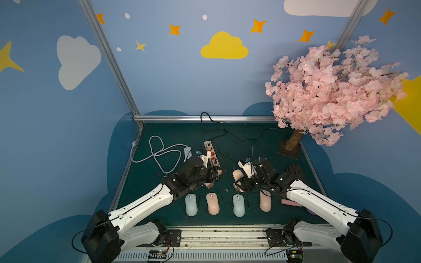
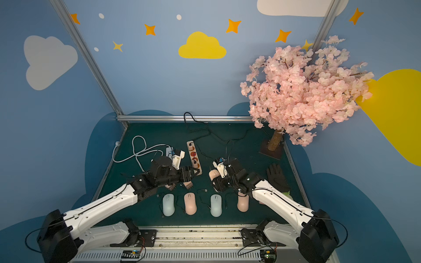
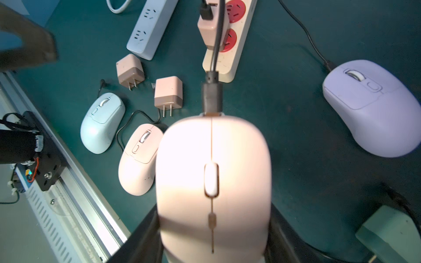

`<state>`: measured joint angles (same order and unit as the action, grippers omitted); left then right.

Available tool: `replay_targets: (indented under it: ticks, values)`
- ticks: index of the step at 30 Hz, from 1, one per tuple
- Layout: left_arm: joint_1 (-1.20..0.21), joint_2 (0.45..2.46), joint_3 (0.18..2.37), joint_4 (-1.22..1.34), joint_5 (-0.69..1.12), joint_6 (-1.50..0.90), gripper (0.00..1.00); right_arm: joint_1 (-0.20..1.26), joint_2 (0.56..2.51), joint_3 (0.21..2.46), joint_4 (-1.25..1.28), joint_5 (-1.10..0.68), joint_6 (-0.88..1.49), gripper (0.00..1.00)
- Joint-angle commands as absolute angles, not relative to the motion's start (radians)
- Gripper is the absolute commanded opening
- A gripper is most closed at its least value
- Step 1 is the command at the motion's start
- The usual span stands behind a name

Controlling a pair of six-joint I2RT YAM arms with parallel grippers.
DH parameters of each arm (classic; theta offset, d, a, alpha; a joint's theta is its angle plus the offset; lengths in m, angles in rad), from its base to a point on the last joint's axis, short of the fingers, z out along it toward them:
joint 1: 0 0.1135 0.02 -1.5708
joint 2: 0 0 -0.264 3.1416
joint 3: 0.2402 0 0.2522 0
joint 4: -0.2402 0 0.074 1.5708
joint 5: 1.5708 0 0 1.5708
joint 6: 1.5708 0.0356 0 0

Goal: Unplug the wireless mouse
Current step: Remove the power cord from the mouse.

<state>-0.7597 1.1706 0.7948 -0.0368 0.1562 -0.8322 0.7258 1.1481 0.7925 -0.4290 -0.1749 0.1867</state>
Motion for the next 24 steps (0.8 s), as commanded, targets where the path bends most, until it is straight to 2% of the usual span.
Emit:
replay_targets:
  ticks: [1, 9, 12, 24]
  values:
    - [-0.789, 1.242, 0.859, 0.025, 0.144, -0.784, 0.63, 0.727, 1.120, 0.804, -0.389, -0.213, 0.186, 0.00]
    - [-0.802, 1.397, 0.963, 0.085, 0.170, -0.787, 0.61, 0.724, 1.090, 0.790, -0.392, -0.225, 0.174, 0.00]
    - [-0.802, 1.437, 0.984, 0.076, 0.166, -0.800, 0.55, 0.725, 1.070, 0.783, -0.395, -0.221, 0.177, 0.00]
    - [-0.793, 1.474, 1.010, 0.071, 0.147, -0.802, 0.46, 0.725, 1.019, 0.736, -0.358, -0.192, 0.230, 0.00]
